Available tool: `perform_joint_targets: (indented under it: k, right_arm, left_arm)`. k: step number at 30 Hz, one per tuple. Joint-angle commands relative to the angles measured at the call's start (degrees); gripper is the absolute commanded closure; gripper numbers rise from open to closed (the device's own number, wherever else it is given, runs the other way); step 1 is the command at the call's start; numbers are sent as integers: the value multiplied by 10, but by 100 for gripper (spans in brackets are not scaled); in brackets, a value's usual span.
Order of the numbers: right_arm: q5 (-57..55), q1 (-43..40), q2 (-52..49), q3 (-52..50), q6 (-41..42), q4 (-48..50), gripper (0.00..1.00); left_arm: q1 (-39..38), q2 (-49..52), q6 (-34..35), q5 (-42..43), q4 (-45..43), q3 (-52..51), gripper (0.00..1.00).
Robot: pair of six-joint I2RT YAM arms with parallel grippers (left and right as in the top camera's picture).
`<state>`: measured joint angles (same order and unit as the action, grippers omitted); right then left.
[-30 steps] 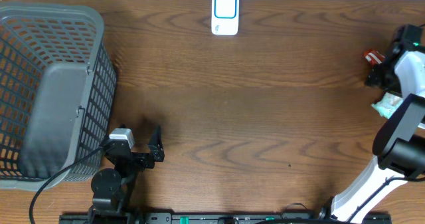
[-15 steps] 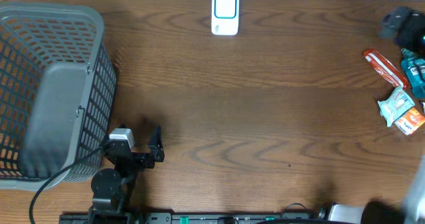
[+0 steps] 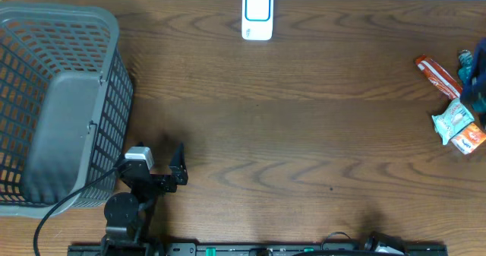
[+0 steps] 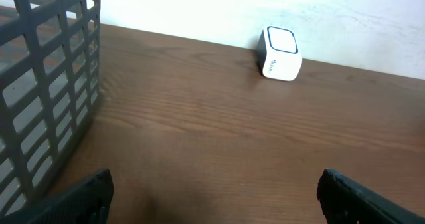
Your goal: Scan the item barcode
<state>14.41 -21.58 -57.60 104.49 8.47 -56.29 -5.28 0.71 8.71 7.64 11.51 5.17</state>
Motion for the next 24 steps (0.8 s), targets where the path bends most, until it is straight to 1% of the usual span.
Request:
perform_joint_targets:
  k: [1, 9, 12, 14, 18, 21, 24]
  right_arm:
    - [5, -2, 44, -1, -8, -2, 1]
    - [7, 2, 118, -2, -8, 0, 1]
    - [4, 30, 141, -7, -9, 9, 1]
    - [-25, 67, 160, -22, -9, 21, 1]
    - [-90, 158, 214, -101, -9, 61, 1]
    - [-113, 200, 258, -177, -9, 92, 1]
    - [-115, 218, 303, -268, -9, 144, 1]
  left_arm:
    - [3, -1, -8, 9, 4, -14, 2]
    - [3, -1, -8, 9, 4, -14, 2]
    - [3, -1, -8, 9, 4, -14, 2]
    - [3, -1, -8, 9, 4, -14, 2]
    - [3, -1, -8, 9, 4, -14, 2]
    - [3, -1, -8, 9, 4, -14, 2]
    - [3, -1, -8, 9, 4, -14, 2]
